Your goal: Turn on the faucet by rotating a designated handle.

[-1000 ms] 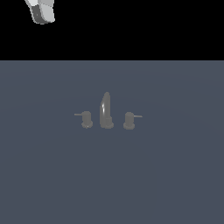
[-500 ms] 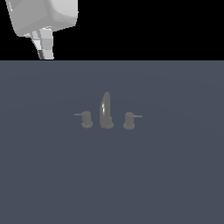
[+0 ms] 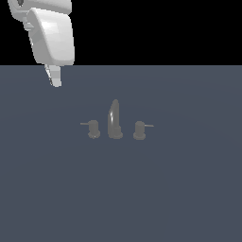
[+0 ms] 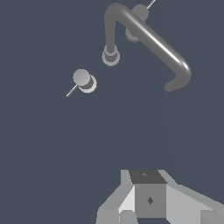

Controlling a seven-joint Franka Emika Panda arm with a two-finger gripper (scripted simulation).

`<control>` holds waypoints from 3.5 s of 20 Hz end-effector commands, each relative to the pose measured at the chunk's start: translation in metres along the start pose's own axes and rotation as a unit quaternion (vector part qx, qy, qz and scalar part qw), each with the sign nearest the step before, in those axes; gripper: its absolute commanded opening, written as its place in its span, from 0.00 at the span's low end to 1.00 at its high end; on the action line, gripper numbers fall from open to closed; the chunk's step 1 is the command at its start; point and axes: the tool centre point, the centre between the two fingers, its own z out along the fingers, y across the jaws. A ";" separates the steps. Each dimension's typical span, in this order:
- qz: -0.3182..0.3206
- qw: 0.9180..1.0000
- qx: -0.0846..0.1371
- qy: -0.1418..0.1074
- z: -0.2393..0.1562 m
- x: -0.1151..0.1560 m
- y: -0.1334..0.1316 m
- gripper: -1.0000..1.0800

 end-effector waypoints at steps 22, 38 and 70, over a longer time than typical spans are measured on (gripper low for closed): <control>0.209 0.978 -0.001 0.002 0.112 0.058 -0.090 0.00; 0.345 0.939 -0.002 0.004 0.184 0.118 -0.132 0.00; 0.363 0.932 0.000 0.003 0.192 0.087 -0.107 0.00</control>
